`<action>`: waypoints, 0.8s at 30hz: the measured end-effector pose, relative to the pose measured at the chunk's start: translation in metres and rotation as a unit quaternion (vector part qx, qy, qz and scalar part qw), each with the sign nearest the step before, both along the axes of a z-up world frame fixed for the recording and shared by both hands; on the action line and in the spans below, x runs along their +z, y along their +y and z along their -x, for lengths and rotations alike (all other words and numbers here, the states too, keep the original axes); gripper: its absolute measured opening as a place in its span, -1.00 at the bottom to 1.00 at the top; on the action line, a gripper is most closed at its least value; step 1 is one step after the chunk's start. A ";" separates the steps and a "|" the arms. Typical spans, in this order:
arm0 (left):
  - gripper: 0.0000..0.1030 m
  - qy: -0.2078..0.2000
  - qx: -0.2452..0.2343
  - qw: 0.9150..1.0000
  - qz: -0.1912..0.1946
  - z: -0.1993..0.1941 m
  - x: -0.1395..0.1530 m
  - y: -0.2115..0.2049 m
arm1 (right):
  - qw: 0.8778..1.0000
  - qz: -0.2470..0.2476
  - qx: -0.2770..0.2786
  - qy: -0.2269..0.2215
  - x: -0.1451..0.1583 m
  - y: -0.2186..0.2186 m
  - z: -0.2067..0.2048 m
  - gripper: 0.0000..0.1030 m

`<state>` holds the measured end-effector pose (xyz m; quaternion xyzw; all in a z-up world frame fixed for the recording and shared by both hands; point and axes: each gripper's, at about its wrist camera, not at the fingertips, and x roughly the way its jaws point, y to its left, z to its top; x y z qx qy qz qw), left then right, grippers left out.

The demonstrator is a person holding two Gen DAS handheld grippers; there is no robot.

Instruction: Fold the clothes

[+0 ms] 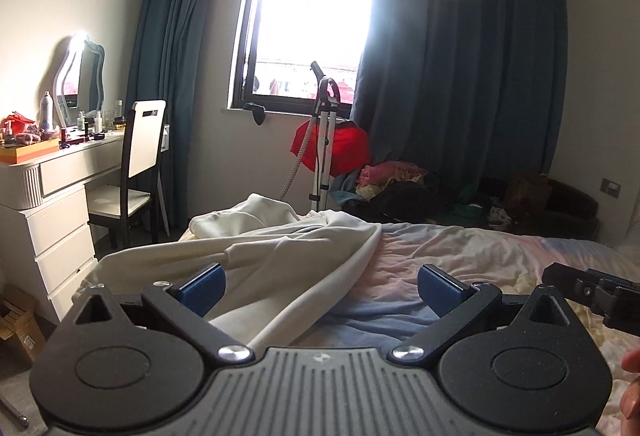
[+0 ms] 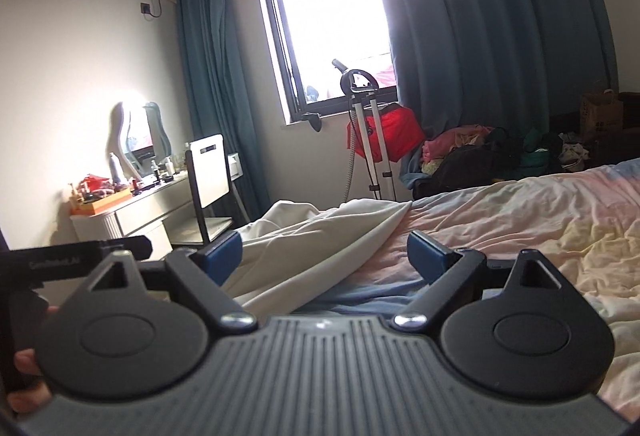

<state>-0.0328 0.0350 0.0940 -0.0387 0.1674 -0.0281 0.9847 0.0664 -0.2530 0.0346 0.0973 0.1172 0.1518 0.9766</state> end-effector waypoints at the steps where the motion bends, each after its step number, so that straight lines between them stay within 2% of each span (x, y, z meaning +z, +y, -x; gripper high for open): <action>1: 1.00 0.000 -0.008 1.000 -0.001 0.000 -0.004 -0.003 | 1.000 0.001 -0.006 0.003 -0.003 -0.001 -0.001 0.77; 5: 0.99 0.004 -0.033 0.999 -0.017 -0.025 -0.017 -0.019 | 0.999 0.001 -0.035 0.008 -0.009 -0.007 -0.012 0.77; 9: 0.99 0.050 -0.052 0.997 -0.027 -0.094 -0.037 -0.034 | 0.997 -0.024 -0.071 0.019 -0.012 -0.019 -0.033 0.77; 12: 0.99 0.085 -0.047 0.995 -0.038 -0.169 -0.058 -0.046 | 0.994 -0.052 -0.094 0.034 -0.024 -0.031 -0.052 0.77; 17: 0.89 0.098 -0.033 0.992 -0.079 -0.301 -0.101 -0.076 | 0.990 -0.063 -0.098 0.084 -0.056 -0.044 -0.091 0.77; 22: 0.79 0.103 -0.028 0.988 -0.108 -0.426 -0.141 -0.107 | 0.990 -0.037 -0.099 0.095 -0.092 -0.049 -0.139 0.75; 24: 0.62 0.118 -0.032 0.986 -0.112 -0.475 -0.156 -0.120 | 0.988 -0.027 -0.111 0.101 -0.111 -0.055 -0.159 0.76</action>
